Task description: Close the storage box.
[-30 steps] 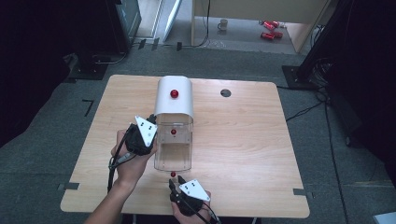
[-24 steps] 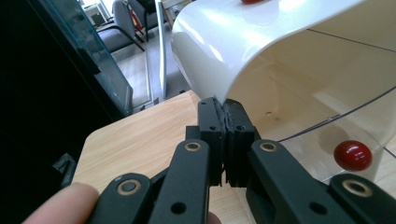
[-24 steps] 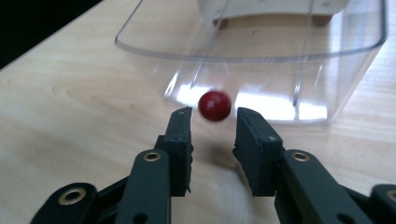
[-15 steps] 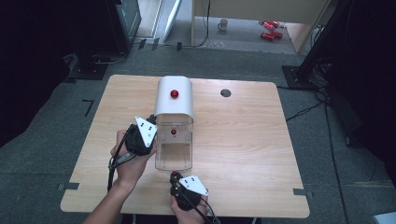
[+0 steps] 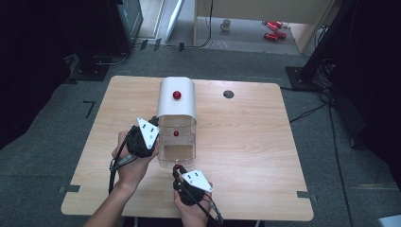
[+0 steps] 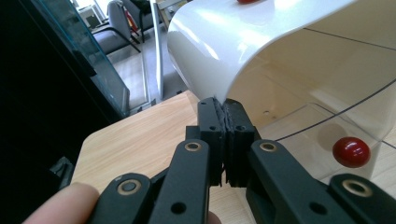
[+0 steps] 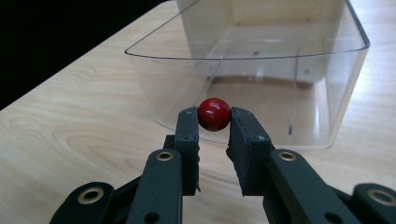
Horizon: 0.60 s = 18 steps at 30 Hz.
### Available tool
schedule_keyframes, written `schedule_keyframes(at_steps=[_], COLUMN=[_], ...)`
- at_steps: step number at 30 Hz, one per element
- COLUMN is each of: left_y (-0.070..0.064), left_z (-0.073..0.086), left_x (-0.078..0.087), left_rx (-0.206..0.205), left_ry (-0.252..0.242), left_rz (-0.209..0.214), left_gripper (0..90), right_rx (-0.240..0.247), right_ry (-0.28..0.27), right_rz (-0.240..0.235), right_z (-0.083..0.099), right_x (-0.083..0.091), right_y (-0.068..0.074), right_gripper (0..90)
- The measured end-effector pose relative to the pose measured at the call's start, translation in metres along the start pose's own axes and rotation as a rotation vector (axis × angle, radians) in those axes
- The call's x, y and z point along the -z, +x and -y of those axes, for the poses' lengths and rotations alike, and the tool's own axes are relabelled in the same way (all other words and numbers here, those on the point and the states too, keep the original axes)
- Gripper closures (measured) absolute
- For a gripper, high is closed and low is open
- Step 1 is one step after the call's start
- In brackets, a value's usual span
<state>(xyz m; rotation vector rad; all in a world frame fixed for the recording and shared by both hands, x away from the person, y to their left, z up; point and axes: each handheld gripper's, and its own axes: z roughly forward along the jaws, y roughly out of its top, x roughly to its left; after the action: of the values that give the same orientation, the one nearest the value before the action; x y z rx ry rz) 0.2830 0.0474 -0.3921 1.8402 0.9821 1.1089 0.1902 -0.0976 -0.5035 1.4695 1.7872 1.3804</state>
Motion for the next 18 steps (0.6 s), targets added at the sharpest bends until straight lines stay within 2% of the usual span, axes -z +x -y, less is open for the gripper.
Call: schedule_keyframes(at_steps=[18], left_y=[0.002], left_z=[0.000], left_x=[0.001], left_rx=[-0.003], left_ry=[0.000], left_rz=[0.020], left_gripper=[89.1], right_rx=[0.047], right_ry=[-0.047], right_rz=[0.017], right_z=[-0.032], right_x=[-0.039], right_y=[-0.014], right_gripper=[74.7])
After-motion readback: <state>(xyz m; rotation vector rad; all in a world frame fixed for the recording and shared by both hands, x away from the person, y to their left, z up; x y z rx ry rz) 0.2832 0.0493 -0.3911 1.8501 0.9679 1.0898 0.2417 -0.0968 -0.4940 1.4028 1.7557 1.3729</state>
